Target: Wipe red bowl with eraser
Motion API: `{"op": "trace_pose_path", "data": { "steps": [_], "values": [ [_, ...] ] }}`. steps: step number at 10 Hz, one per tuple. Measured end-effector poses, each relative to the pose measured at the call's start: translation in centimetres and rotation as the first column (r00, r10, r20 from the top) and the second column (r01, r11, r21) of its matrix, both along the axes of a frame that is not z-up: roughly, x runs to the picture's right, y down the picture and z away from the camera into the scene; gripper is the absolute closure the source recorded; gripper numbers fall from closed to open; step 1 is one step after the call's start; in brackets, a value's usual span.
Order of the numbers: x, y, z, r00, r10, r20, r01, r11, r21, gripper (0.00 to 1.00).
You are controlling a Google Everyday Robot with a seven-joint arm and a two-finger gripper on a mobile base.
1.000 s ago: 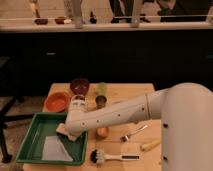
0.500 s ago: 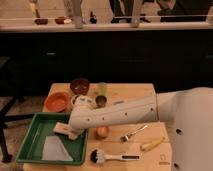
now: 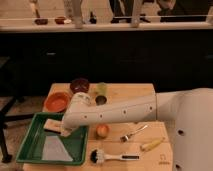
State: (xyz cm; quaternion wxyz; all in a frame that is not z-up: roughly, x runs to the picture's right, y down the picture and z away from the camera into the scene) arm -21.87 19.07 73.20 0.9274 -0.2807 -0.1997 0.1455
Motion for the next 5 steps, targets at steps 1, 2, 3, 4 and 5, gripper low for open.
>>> {"op": "trace_pose_path", "data": {
  "steps": [1,2,3,4,5],
  "values": [
    [-1.1,-0.4,-0.4,1.0,-0.006,0.023,0.006,0.9999,0.011,1.0],
    [-1.8,-0.9,-0.5,0.999,-0.015,0.041,0.015,0.9997,0.021,1.0],
    [-2.6,-1.2,-0.5,0.997,-0.038,0.062,0.036,0.9989,0.028,1.0],
    [-3.5,-1.5,-0.6,0.995,-0.062,0.078,0.059,0.9976,0.036,1.0],
    [-4.5,-1.6,-0.7,0.992,-0.086,0.093,0.083,0.9957,0.042,1.0]
  ]
}}
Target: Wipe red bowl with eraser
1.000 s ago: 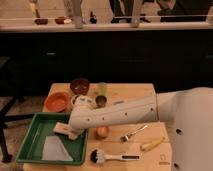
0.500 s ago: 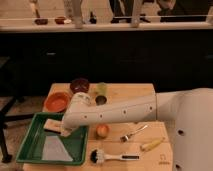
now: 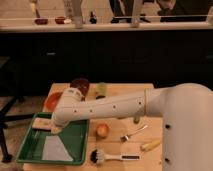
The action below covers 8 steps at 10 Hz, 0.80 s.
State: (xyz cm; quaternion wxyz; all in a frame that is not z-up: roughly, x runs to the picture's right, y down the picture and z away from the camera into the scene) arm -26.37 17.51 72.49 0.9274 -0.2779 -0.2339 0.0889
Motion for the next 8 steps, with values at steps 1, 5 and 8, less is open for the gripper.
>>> {"op": "trace_pose_path", "data": {
  "steps": [1,5,8],
  "values": [
    [0.02,-0.04,0.09,1.0,-0.002,-0.001,0.002,1.0,0.002,1.0],
    [0.05,-0.01,0.1,1.0,-0.001,-0.001,0.001,1.0,0.001,1.0],
    [0.11,-0.06,0.18,1.0,0.001,-0.001,-0.001,1.0,0.003,1.0]
  ]
}}
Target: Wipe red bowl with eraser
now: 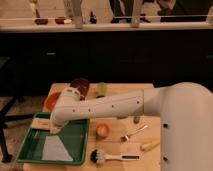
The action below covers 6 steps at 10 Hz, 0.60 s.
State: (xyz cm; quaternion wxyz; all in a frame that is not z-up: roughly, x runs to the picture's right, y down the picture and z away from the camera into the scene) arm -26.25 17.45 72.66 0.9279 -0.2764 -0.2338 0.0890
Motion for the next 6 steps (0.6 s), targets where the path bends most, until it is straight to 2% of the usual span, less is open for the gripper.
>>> {"op": "trace_pose_path", "data": {
  "steps": [1,3,6],
  "values": [
    [-0.1,-0.3,0.4,1.0,0.002,0.002,-0.002,1.0,0.002,1.0],
    [-0.1,-2.1,2.5,1.0,0.006,0.009,-0.006,1.0,0.006,1.0],
    [-0.6,-3.7,4.9,1.0,0.014,0.012,-0.014,0.9999,-0.002,1.0]
  ]
}}
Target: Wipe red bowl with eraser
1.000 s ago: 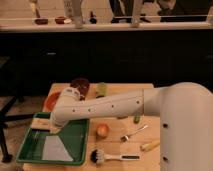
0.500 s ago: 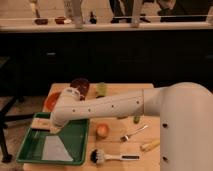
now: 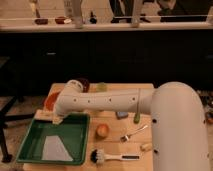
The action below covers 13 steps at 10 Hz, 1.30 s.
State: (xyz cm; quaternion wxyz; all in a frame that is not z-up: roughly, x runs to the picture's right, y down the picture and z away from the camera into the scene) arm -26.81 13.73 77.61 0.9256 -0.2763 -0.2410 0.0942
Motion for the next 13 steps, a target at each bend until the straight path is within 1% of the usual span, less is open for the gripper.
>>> {"op": "trace_pose_path", "data": {
  "steps": [4,7,10,13],
  "values": [
    [-1.9,-1.8,1.7,1.0,-0.011,0.012,0.011,0.9999,0.005,1.0],
    [-2.9,-3.3,3.5,1.0,-0.016,0.012,0.016,0.9999,0.004,1.0],
    [-3.1,-4.7,5.3,1.0,-0.01,0.007,0.01,1.0,0.0,1.0],
    [-2.6,-6.0,6.6,1.0,0.001,-0.002,-0.001,1.0,-0.002,1.0]
  ]
}}
